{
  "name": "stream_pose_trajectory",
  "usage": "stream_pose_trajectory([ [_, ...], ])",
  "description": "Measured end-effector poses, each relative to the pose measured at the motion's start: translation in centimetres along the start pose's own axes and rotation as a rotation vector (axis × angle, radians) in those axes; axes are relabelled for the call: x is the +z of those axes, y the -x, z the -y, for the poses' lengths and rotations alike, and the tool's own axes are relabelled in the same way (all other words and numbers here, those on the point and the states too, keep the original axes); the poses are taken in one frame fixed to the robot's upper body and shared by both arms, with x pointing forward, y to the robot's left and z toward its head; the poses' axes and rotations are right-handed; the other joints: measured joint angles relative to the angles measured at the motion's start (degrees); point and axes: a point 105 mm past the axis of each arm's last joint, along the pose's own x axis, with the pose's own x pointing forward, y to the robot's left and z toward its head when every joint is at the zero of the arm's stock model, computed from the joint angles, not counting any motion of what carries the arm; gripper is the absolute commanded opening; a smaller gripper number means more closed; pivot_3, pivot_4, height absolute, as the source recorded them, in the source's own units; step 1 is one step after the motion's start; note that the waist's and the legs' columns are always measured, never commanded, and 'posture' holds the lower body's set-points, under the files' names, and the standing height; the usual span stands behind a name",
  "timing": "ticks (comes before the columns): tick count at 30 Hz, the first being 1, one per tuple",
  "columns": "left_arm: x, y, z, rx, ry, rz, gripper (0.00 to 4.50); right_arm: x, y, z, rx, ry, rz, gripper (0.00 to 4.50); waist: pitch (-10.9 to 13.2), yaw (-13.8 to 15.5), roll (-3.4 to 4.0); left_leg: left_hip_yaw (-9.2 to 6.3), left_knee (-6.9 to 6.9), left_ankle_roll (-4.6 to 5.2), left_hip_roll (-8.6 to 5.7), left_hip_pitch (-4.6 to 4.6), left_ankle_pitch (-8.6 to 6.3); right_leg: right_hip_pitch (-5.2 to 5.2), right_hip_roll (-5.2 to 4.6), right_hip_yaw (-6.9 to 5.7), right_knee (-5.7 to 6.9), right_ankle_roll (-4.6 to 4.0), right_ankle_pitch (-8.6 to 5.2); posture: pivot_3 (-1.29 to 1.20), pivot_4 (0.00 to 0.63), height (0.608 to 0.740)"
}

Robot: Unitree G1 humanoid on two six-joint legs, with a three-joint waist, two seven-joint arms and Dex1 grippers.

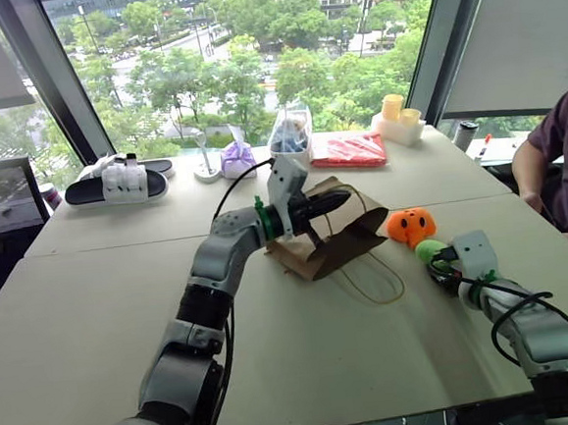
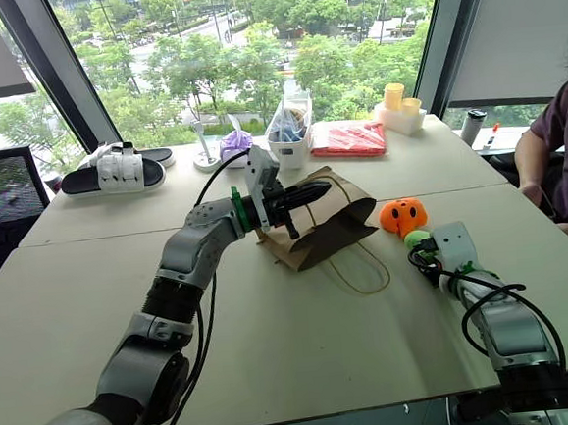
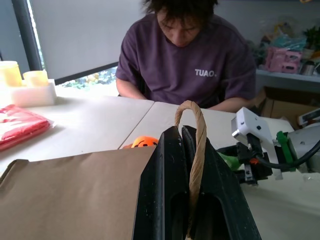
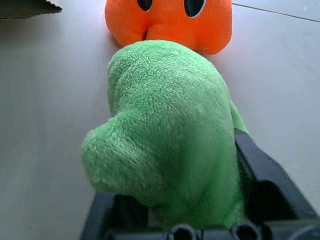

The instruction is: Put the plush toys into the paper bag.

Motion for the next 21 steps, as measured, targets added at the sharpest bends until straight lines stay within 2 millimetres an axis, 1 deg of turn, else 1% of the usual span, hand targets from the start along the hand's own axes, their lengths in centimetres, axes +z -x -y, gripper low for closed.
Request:
stream_pose_trajectory([
  [1,0.0,0.0,0.0,0.001,0.000,0.001,0.00,0.1,0.0,0.0,0.006,0.003,0.002,0.22,0.00,-0.01,0.00,0.00,0.00,0.00,0.00,0.00,0.00,0.00,0.00,0.00,0.00,0.00,0.00,0.00,0.150,0.740],
  [2,0.0,0.0,0.0,0.002,0.001,0.001,0.00,0.1,0.1,0.0,0.009,0.006,0.003,0.02,0.00,-0.01,0.00,0.00,0.00,0.00,0.00,0.00,0.00,0.00,0.00,0.00,0.00,0.00,0.00,0.00,0.150,0.740],
  [5,0.0,0.0,0.0,0.001,0.003,0.004,0.00,0.5,0.6,0.0,0.031,0.013,0.025,0.02,0.01,0.04,0.01,-0.01,-0.02,0.00,0.00,-0.02,0.00,-0.02,0.00,-0.01,0.00,0.00,0.00,0.00,0.150,0.740],
  [6,0.1,0.0,0.0,0.000,0.005,0.006,0.00,1.1,1.0,-0.4,0.066,0.008,0.053,0.02,0.02,0.03,0.02,-0.01,-0.02,0.00,0.00,-0.04,0.00,-0.04,0.00,0.00,0.00,0.00,0.00,0.00,0.150,0.740],
  [8,0.3,0.1,0.0,-0.004,0.014,0.015,0.00,4.1,2.4,-2.3,0.200,0.039,0.167,0.02,0.03,-0.13,0.05,-0.01,-0.01,0.00,0.00,-0.06,0.00,-0.08,0.00,0.00,-0.01,0.01,0.00,0.00,0.150,0.740],
  [9,0.4,-0.1,0.2,-0.016,0.024,0.022,0.00,5.6,3.2,-2.9,0.244,0.071,0.219,0.02,0.03,-0.13,0.05,-0.02,-0.01,0.00,0.00,-0.06,0.00,-0.06,0.00,-0.01,-0.01,0.01,0.00,0.00,0.150,0.740],
  [11,0.7,-0.2,0.4,-0.039,0.037,0.035,0.00,7.8,4.5,-3.9,0.306,0.119,0.296,0.02,0.03,-0.03,0.03,-0.07,-0.01,0.00,0.00,-0.05,0.00,-0.02,0.00,-0.07,-0.02,0.01,0.00,0.00,0.150,0.740],
  [12,0.9,-0.2,0.4,-0.048,0.044,0.044,0.00,8.3,4.9,-4.3,0.326,0.135,0.313,0.02,0.03,0.01,0.03,-0.07,0.00,0.00,0.00,-0.04,0.00,0.00,0.00,-0.07,-0.03,0.01,0.00,0.00,0.150,0.740],
  [15,1.3,0.0,0.4,-0.060,0.078,0.071,0.00,8.5,5.0,-5.5,0.377,0.147,0.308,0.02,0.04,0.04,0.02,-0.06,0.02,0.01,-0.01,-0.06,0.00,0.01,-0.01,-0.06,-0.04,0.01,0.00,0.00,0.150,0.740],
  [19,2.2,-0.4,1.4,-0.112,0.123,0.124,0.00,9.4,4.6,-7.4,0.431,0.190,0.317,0.02,0.04,0.06,0.02,-0.08,0.01,0.00,0.00,-0.08,0.00,-0.02,-0.01,-0.07,-0.04,0.01,0.00,0.00,0.150,0.740],
  [21,2.5,-0.5,1.8,-0.129,0.129,0.132,0.00,9.9,4.0,-8.4,0.455,0.214,0.324,0.02,0.04,-0.02,0.02,-0.08,0.00,-0.01,0.00,-0.07,0.00,-0.03,-0.01,-0.07,-0.03,0.01,0.00,0.00,0.150,0.740],
])
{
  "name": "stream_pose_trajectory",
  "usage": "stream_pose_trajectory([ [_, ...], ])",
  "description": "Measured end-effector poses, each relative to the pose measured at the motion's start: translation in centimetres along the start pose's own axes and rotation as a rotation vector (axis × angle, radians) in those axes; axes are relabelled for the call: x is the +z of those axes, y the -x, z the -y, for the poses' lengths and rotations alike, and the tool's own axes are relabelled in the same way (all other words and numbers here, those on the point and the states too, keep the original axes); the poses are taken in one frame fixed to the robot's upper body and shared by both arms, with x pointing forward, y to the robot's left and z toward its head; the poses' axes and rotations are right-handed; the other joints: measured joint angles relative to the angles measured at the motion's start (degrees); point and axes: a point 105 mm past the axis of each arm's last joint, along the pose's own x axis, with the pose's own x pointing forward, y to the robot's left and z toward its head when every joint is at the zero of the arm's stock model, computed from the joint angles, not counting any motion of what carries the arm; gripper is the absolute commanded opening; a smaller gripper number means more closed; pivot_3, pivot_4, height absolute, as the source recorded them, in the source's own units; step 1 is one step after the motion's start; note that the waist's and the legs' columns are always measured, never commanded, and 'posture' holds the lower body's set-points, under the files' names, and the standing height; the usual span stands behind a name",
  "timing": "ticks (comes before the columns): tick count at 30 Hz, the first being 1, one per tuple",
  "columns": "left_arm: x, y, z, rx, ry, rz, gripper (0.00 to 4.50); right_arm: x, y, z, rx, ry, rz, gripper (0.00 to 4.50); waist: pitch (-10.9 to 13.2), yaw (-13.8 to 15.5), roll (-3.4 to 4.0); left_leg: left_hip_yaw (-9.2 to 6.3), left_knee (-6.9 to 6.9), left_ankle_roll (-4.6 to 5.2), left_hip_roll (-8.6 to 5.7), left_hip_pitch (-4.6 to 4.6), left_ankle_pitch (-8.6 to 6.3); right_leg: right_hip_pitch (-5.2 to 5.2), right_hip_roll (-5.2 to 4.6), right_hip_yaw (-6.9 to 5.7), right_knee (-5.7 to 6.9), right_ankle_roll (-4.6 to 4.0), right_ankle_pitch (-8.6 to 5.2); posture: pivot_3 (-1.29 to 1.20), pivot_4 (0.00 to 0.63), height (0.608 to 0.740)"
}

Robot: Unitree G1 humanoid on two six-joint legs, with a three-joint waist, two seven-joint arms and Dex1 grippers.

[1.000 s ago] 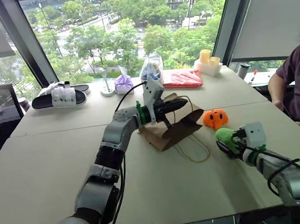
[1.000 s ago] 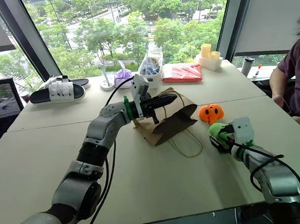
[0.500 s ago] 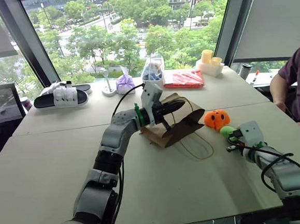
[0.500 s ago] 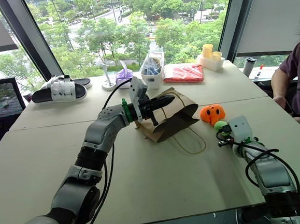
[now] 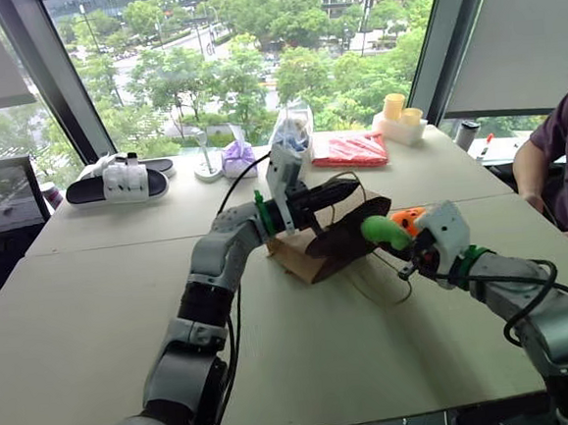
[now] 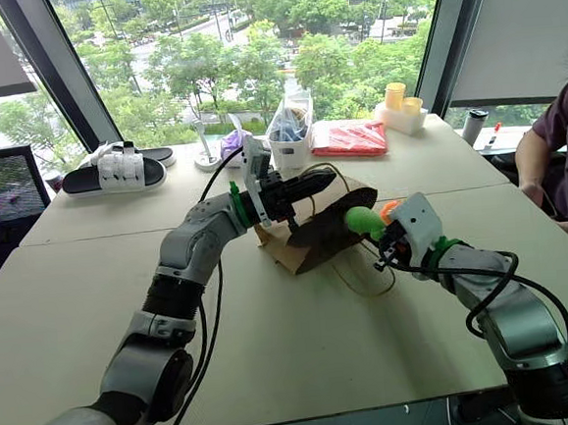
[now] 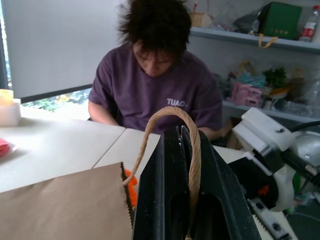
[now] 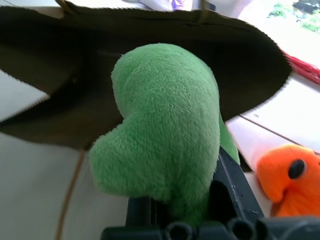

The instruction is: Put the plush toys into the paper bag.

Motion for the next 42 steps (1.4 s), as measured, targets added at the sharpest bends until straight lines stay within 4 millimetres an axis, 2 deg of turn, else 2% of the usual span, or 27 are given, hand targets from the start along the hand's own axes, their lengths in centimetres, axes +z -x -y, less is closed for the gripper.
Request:
stream_pose_trajectory([
  [8,0.5,-0.2,1.1,-0.033,0.016,0.017,0.00,-0.4,-4.2,-1.1,0.055,0.063,-0.034,0.02,0.00,-0.09,0.00,0.02,-0.02,-0.24,0.00,0.00,0.14,-0.04,0.00,0.01,0.02,0.00,0.00,0.00,0.150,0.740],
  [10,0.5,-0.1,1.0,-0.020,0.016,0.019,0.00,-0.5,-5.1,-1.2,0.055,0.066,-0.028,1.00,0.00,0.02,0.00,0.01,-0.02,-0.28,-0.01,-0.01,0.16,-0.06,0.00,0.01,0.02,-0.01,0.00,0.00,0.150,0.740],
  [12,0.5,0.1,0.7,0.002,0.011,0.014,0.00,-0.6,-5.3,-1.7,0.079,0.061,-0.026,1.70,0.00,0.13,0.00,-0.03,-0.01,-0.35,-0.01,-0.05,0.20,-0.07,0.00,0.00,0.01,-0.01,0.00,0.00,0.150,0.740],
  [13,0.5,0.3,0.4,0.020,0.004,0.008,0.00,-0.6,-5.3,-1.9,0.094,0.059,-0.028,2.34,0.00,0.13,0.00,-0.03,-0.01,-0.36,-0.02,-0.06,0.20,-0.08,-0.01,0.02,0.00,-0.01,0.00,0.00,0.150,0.740],
  [17,0.3,0.7,-0.4,0.077,-0.013,-0.010,0.00,-0.7,-4.8,-2.1,0.108,0.050,-0.019,4.30,0.00,0.09,0.00,-0.03,-0.02,-0.35,-0.03,-0.07,0.20,-0.08,-0.01,0.01,-0.01,-0.01,0.00,0.00,0.150,0.740],
  [18,0.0,0.7,-0.8,0.096,-0.013,-0.014,0.00,-0.6,-4.5,-2.1,0.108,0.041,-0.008,4.41,0.00,0.12,0.00,-0.03,-0.02,-0.35,-0.03,-0.07,0.20,-0.08,-0.01,0.01,0.00,-0.01,0.00,0.00,0.150,0.740],
  [22,-0.7,1.1,-1.8,0.151,-0.011,-0.038,0.00,0.5,-2.3,-1.9,0.118,-0.028,0.057,4.41,0.00,0.13,0.00,-0.04,-0.01,-0.31,-0.02,-0.08,0.18,-0.08,-0.01,0.01,0.00,-0.01,0.00,0.00,0.150,0.740],
  [28,-0.8,1.2,-2.6,0.184,-0.033,-0.056,0.00,3.1,2.9,-0.1,0.088,-0.242,0.181,4.41,0.00,0.27,0.00,-0.08,0.00,-0.01,-0.02,-0.05,0.00,-0.02,-0.01,0.00,-0.01,-0.01,0.00,0.00,0.150,0.740],
  [31,-1.1,1.1,-2.9,0.194,-0.023,-0.055,0.00,2.6,5.3,1.0,0.072,-0.385,0.200,4.41,0.00,0.30,0.00,-0.07,0.00,0.02,-0.02,-0.03,-0.01,0.01,-0.01,0.00,-0.01,-0.01,0.00,0.00,0.150,0.740],
  [33,-1.5,1.1,-3.1,0.207,-0.014,-0.063,0.00,2.2,6.0,2.6,0.004,-0.439,0.222,4.41,0.00,0.21,0.00,-0.02,0.02,0.02,-0.02,-0.03,-0.01,0.01,-0.01,0.02,0.00,-0.01,0.01,0.00,0.150,0.740],
  [35,-1.8,1.0,-3.3,0.217,-0.016,-0.069,0.00,1.7,6.0,5.6,-0.151,-0.490,0.267,4.41,-0.01,-0.07,0.00,0.10,0.02,0.02,-0.01,0.05,-0.01,0.01,-0.01,0.08,0.03,-0.03,0.03,0.00,0.150,0.740],
  [37,-1.9,0.9,-3.3,0.219,-0.020,-0.071,0.00,-0.3,4.7,9.6,-0.389,-0.493,0.195,4.41,-0.02,-0.27,0.02,0.26,-0.03,0.02,0.01,0.18,-0.01,0.03,-0.01,0.16,0.08,-0.04,0.04,0.00,0.150,0.740],
  [38,-1.8,0.8,-3.2,0.217,-0.024,-0.072,0.00,-1.5,4.3,10.8,-0.472,-0.485,0.139,4.41,-0.03,-0.11,0.05,0.26,-0.05,0.01,0.01,0.19,0.00,-0.01,-0.01,0.16,0.10,-0.05,0.04,0.00,0.150,0.740],
  [40,-1.8,1.0,-3.4,0.223,-0.030,-0.075,0.00,-3.4,3.1,11.6,-0.543,-0.471,0.053,4.41,-0.03,-0.13,0.05,0.24,-0.11,0.00,0.06,0.22,0.01,-0.01,0.02,0.16,0.12,-0.05,0.03,0.00,0.150,0.740],
  [42,-1.8,1.1,-3.4,0.228,-0.034,-0.077,0.00,-5.6,-0.2,11.3,-0.549,-0.485,-0.044,4.41,-0.03,-0.51,0.06,0.32,-0.12,-0.26,0.07,0.11,0.15,-0.17,0.03,0.20,0.12,-0.05,0.03,0.00,0.150,0.740],
])
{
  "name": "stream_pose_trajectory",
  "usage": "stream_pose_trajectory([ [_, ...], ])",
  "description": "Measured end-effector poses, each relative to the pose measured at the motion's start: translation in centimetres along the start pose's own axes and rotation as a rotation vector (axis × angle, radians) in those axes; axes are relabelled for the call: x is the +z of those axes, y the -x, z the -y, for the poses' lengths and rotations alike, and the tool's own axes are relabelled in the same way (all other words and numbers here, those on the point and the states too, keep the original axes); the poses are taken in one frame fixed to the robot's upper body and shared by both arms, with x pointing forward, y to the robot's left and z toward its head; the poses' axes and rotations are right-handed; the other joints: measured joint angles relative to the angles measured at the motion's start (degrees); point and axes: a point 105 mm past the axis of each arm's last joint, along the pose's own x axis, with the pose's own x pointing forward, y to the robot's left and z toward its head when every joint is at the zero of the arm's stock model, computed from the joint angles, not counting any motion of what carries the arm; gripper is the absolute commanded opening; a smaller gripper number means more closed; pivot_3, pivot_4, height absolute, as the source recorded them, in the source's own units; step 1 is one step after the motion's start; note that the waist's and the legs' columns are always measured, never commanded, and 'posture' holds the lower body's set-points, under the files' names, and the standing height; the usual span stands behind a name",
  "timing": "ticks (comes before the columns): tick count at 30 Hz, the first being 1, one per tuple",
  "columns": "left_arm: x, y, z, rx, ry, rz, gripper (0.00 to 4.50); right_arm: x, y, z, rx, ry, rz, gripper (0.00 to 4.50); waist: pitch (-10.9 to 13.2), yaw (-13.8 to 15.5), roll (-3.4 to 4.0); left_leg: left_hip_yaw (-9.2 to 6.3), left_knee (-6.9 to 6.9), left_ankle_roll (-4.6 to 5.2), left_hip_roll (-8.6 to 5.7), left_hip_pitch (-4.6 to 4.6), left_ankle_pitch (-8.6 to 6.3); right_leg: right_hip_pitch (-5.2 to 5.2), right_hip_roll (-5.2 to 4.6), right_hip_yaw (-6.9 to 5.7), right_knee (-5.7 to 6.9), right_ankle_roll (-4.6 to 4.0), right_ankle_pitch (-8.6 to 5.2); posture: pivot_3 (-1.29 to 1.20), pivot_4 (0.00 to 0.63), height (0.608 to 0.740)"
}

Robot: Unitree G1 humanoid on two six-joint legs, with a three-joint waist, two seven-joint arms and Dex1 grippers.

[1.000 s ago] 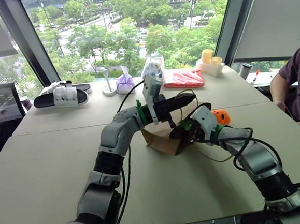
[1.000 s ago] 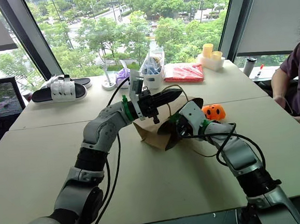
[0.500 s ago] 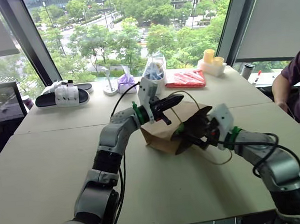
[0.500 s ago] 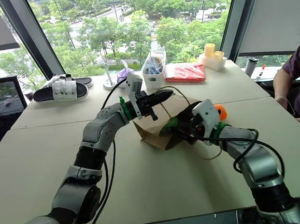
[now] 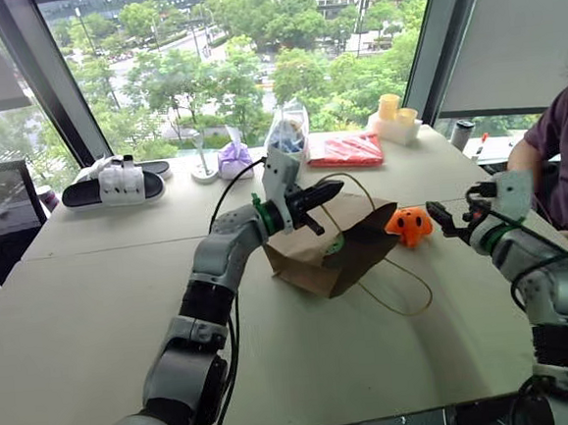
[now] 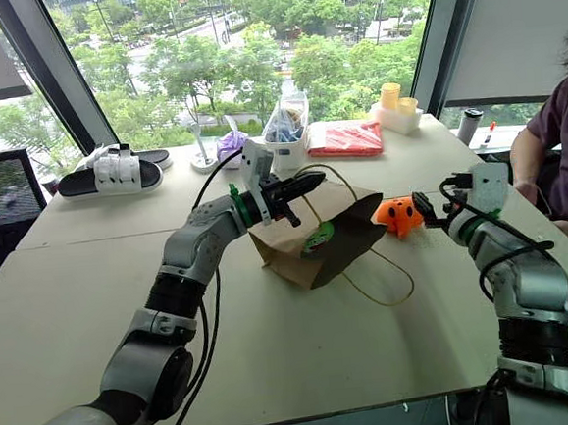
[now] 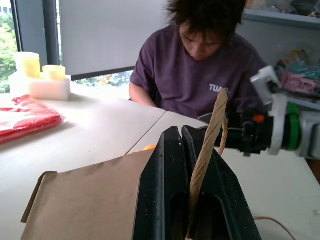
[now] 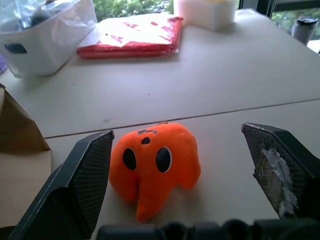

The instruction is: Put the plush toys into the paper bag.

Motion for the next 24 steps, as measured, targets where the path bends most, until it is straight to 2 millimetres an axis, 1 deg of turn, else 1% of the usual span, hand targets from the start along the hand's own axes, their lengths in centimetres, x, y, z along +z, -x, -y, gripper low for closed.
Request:
stream_pose_trajectory([
  [3,-0.1,-0.2,0.2,-0.003,-0.001,-0.001,0.00,-1.6,-2.9,-1.9,0.011,0.022,-0.078,4.41,0.00,-0.06,0.01,0.05,0.02,-0.05,-0.01,-0.17,0.03,-0.19,-0.04,0.03,0.00,0.00,0.01,0.00,0.150,0.740],
  [5,0.0,-0.2,0.1,0.005,-0.003,-0.001,0.00,-2.4,-4.1,-2.4,0.003,0.053,-0.117,4.41,0.00,0.17,0.01,0.01,0.00,-0.06,-0.03,-0.21,0.03,-0.20,-0.04,0.02,-0.02,0.00,0.01,0.00,0.150,0.740],
  [7,0.1,0.0,-0.2,0.016,-0.006,-0.002,0.00,-3.0,-4.9,-2.2,-0.021,0.071,-0.143,3.92,0.00,0.41,0.01,-0.03,0.03,-0.06,-0.06,-0.24,0.03,-0.18,-0.05,0.02,-0.03,0.00,0.01,0.00,0.150,0.740],
  [8,0.1,0.1,-0.2,0.018,-0.007,-0.002,0.00,-3.1,-5.1,-2.1,-0.033,0.081,-0.148,3.61,0.00,0.44,0.01,-0.04,0.02,-0.06,-0.08,-0.24,0.03,-0.17,-0.06,0.02,-0.05,0.00,0.01,0.00,0.150,0.740],
  [10,0.1,0.1,-0.2,0.020,-0.008,-0.002,0.00,-3.4,-5.5,-1.9,-0.049,0.109,-0.156,2.64,0.00,0.23,0.00,-0.02,0.02,-0.06,-0.08,-0.24,0.03,-0.16,-0.07,0.02,-0.07,0.00,0.01,0.00,0.150,0.740],
  [15,0.1,0.1,-0.3,0.023,-0.009,-0.003,0.00,-3.1,-5.9,-1.9,-0.053,0.161,-0.150,0.26,-0.01,0.01,0.00,-0.02,0.05,-0.10,-0.07,-0.17,0.05,-0.11,-0.06,0.01,-0.02,0.00,0.01,0.00,0.150,0.740],
  [16,0.1,0.1,-0.3,0.023,-0.009,-0.003,0.00,-3.1,-5.9,-1.8,-0.056,0.172,-0.150,0.03,-0.01,0.03,-0.01,-0.02,0.08,-0.12,-0.07,-0.15,0.07,-0.08,-0.05,0.01,-0.01,0.00,0.01,0.00,0.150,0.740],
  [21,0.2,0.2,-0.4,0.027,-0.004,0.004,0.00,-3.0,-5.7,-1.1,-0.050,0.189,-0.136,0.03,-0.02,0.23,-0.01,-0.06,0.13,-0.12,-0.09,-0.15,0.07,-0.01,-0.06,0.00,-0.03,0.01,0.02,0.00,0.150,0.740],
  [23,0.2,0.2,-0.4,0.026,-0.001,0.007,0.00,-2.5,-5.2,-0.1,-0.054,0.202,-0.106,0.03,-0.01,0.46,0.00,-0.14,0.12,-0.12,-0.12,-0.21,0.07,-0.04,-0.06,-0.01,-0.03,0.01,0.02,0.00,0.150,0.740],
  [24,0.3,0.1,-0.4,0.027,0.002,0.012,0.00,-1.8,-4.4,0.6,-0.053,0.199,-0.069,0.03,-0.01,0.56,0.00,-0.16,0.08,-0.12,-0.12,-0.29,0.07,-0.09,-0.06,-0.01,-0.04,0.02,0.02,0.00,0.150,0.740],
])
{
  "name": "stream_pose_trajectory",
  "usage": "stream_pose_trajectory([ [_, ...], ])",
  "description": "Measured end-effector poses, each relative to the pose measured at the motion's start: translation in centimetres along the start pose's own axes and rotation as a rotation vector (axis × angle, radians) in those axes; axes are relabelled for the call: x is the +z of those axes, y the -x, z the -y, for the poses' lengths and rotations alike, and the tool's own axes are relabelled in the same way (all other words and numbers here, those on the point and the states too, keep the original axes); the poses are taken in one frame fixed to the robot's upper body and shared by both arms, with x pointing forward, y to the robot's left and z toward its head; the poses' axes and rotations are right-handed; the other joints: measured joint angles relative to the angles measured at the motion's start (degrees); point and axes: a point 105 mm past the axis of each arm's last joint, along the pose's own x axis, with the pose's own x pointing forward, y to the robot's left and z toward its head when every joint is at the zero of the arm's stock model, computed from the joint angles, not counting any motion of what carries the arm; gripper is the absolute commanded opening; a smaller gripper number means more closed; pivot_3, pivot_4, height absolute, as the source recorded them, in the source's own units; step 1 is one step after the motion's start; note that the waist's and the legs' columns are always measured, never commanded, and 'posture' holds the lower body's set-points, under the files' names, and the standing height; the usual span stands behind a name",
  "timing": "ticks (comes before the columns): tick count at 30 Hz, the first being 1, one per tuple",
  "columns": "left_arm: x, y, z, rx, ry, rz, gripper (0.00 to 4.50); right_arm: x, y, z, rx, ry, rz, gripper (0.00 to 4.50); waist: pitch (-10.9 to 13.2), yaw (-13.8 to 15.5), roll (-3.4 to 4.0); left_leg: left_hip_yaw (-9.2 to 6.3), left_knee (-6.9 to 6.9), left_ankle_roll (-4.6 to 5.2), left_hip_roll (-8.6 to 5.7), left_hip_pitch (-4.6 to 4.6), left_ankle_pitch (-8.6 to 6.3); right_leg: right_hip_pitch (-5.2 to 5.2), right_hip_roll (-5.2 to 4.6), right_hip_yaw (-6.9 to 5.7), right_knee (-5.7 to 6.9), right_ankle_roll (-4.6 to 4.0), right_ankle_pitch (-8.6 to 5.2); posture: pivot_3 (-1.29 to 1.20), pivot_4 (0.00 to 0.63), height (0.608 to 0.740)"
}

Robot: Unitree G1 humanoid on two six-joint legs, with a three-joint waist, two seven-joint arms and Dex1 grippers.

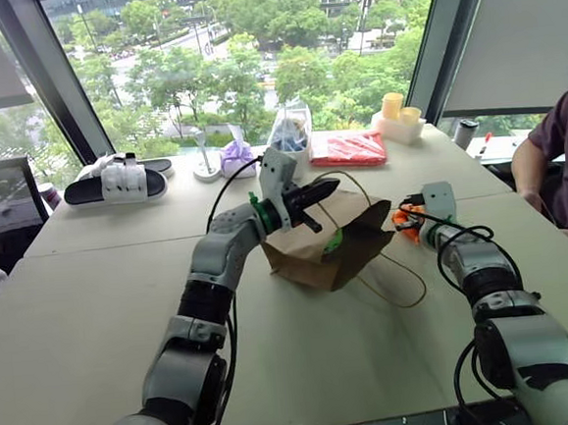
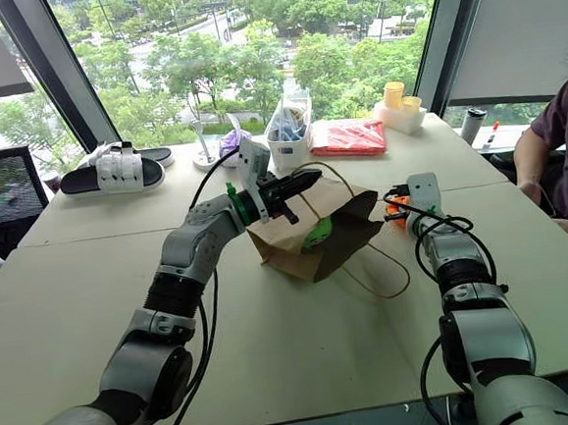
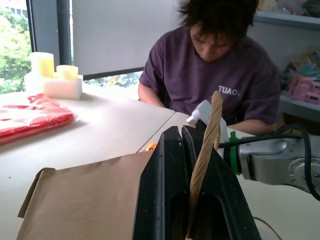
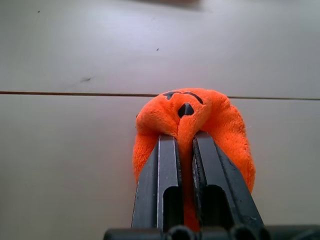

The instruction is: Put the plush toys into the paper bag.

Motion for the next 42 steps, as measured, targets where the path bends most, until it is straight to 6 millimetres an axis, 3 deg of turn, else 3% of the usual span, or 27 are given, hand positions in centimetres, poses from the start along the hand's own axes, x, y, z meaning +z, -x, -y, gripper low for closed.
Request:
stream_pose_trajectory([
  [4,0.2,0.1,-0.2,0.007,0.006,0.007,0.00,3.2,4.0,2.0,0.037,-0.032,0.132,0.03,0.00,-0.11,0.01,-0.01,-0.08,0.10,0.01,-0.05,-0.06,-0.13,-0.01,-0.03,0.01,0.02,0.00,0.00,0.150,0.740],
  [7,0.5,-0.1,-0.2,-0.001,0.012,0.018,0.00,4.7,8.5,1.5,0.141,-0.034,0.173,0.03,0.00,-0.13,0.00,0.00,-0.10,0.18,0.04,0.02,-0.11,-0.07,0.00,-0.06,-0.02,0.03,-0.01,0.00,0.150,0.740],
  [10,0.8,-0.2,-0.3,-0.008,0.028,0.033,0.00,4.2,12.4,-1.9,0.337,-0.056,0.149,0.03,0.01,-0.25,-0.01,0.04,0.00,0.50,0.08,0.08,-0.29,0.02,0.02,-0.04,-0.05,0.03,-0.01,0.00,0.150,0.740],
  [14,0.7,-0.7,0.4,-0.044,0.046,0.038,0.00,3.3,15.3,-7.0,0.572,-0.102,0.105,0.03,0.01,-0.05,-0.01,0.06,0.10,0.50,0.08,0.25,-0.29,0.31,0.02,-0.06,-0.05,0.03,0.00,0.00,0.150,0.740],
  [20,0.8,-1.0,1.1,-0.087,0.074,0.056,0.00,3.5,14.7,-10.1,0.648,-0.124,0.096,0.03,0.02,0.02,-0.03,0.03,0.13,0.49,0.06,0.26,-0.28,0.29,0.02,-0.08,-0.02,0.03,0.00,0.00,0.150,0.740],
  [27,2.3,-1.0,3.0,-0.176,0.099,0.104,0.00,3.7,10.1,-12.6,0.659,-0.052,0.078,0.03,0.02,-0.23,-0.02,0.06,0.05,0.27,0.07,0.20,-0.16,0.12,0.02,-0.07,0.01,0.03,0.00,0.00,0.150,0.740],
  [31,2.6,-0.9,2.8,-0.157,0.120,0.117,0.00,3.4,8.4,-13.6,0.660,0.012,0.075,1.64,0.02,-0.14,-0.02,0.05,0.07,0.23,0.06,0.17,-0.13,0.10,0.02,-0.07,0.00,0.03,0.00,0.00,0.150,0.740],
  [36,3.2,-0.3,1.7,-0.099,0.153,0.149,0.00,3.0,7.8,-13.8,0.665,0.072,0.076,4.34,0.02,-0.09,-0.02,0.03,0.06,0.19,0.06,0.14,-0.11,0.08,0.02,-0.07,-0.01,0.03,0.00,0.00,0.150,0.740],
  [42,3.4,-0.3,-0.1,-0.004,0.207,0.174,0.00,2.5,9.2,-13.4,0.678,0.065,0.097,4.48,0.02,0.15,-0.02,-0.02,0.06,0.17,0.04,0.09,-0.10,0.07,0.02,-0.08,-0.03,0.03,0.00,0.00,0.150,0.740],
])
